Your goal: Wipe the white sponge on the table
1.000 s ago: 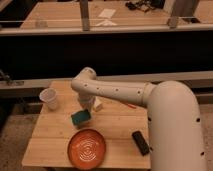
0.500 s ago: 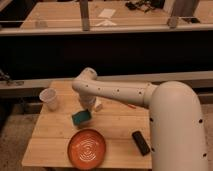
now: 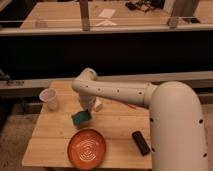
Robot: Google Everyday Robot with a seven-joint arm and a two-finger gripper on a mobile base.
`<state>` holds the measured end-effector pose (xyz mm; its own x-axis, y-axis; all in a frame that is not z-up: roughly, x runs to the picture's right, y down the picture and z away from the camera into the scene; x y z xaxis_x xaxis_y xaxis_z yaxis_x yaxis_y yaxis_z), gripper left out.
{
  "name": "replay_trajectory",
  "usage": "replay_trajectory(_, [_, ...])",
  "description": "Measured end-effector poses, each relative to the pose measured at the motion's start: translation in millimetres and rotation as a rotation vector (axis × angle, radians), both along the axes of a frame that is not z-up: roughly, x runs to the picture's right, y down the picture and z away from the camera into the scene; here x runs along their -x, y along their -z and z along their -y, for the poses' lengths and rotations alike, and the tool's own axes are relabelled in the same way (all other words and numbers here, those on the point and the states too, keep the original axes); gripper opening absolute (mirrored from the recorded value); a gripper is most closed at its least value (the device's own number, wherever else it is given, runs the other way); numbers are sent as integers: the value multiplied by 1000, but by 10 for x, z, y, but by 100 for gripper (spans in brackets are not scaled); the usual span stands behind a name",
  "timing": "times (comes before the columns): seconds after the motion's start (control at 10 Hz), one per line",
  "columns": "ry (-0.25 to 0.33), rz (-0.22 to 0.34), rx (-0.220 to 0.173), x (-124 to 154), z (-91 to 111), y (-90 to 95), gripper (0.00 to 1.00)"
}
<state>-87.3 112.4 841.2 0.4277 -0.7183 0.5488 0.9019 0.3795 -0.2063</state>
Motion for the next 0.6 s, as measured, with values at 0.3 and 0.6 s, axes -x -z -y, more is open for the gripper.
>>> replay_trajectory(0.3, [5, 8, -1, 4, 1, -7, 4])
replay_trajectory(0.6, [3, 8, -4, -33, 18, -28, 4])
